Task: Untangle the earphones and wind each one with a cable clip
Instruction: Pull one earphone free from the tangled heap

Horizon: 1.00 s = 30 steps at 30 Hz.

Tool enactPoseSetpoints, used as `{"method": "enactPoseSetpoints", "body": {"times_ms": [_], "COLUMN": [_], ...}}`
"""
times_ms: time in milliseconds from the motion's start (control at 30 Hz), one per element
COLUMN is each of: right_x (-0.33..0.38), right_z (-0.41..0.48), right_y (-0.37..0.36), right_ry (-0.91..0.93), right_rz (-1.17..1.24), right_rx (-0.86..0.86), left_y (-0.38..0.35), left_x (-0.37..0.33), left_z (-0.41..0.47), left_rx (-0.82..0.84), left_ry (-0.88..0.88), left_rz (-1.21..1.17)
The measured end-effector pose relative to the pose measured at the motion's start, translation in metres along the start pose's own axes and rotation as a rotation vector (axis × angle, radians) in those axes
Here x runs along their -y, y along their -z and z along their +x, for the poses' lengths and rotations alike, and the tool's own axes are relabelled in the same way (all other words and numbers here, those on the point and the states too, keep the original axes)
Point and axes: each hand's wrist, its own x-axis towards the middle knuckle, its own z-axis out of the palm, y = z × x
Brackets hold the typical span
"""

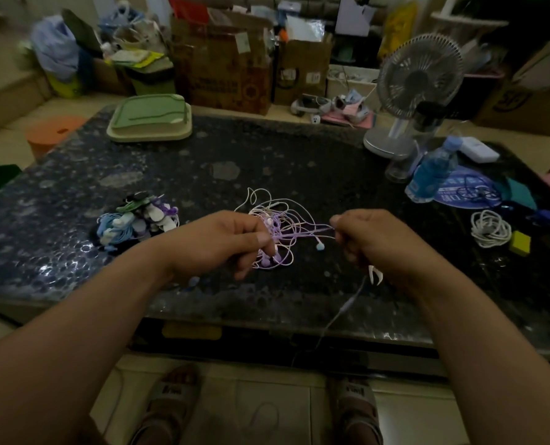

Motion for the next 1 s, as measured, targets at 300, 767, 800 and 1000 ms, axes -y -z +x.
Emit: {"method": "enactPoseSetpoints", "body": {"times_ms": [300, 767, 800, 1000], "right_x": [-0.004, -0.002, -0.003, -0.009], "right_z": [-0.002, 0.005, 0.005, 0.009], "right_y": [-0.034, -0.016, -0.016, -0.021], "right_ry": [0.178, 0.214, 0.216, 0.124], "right_rz": [0.023, 0.074, 0.084, 0.238], "right_rx": [0.301, -0.033, -0.039, -0.008], "left_y": [-0.021, -0.043, -0.043, -0.052], "left_x": [-0.011, -0.013, -0.012, -0.017], "left_z": [0.008, 0.007, 0.008, 0.011], "left_rx": [-0.050, 0.192, 0.204, 0.105], "left_ry": [-0.005, 0.063, 0.057, -0.021], "left_rz": [-0.111, -0.500, -0.519, -0.588]}}
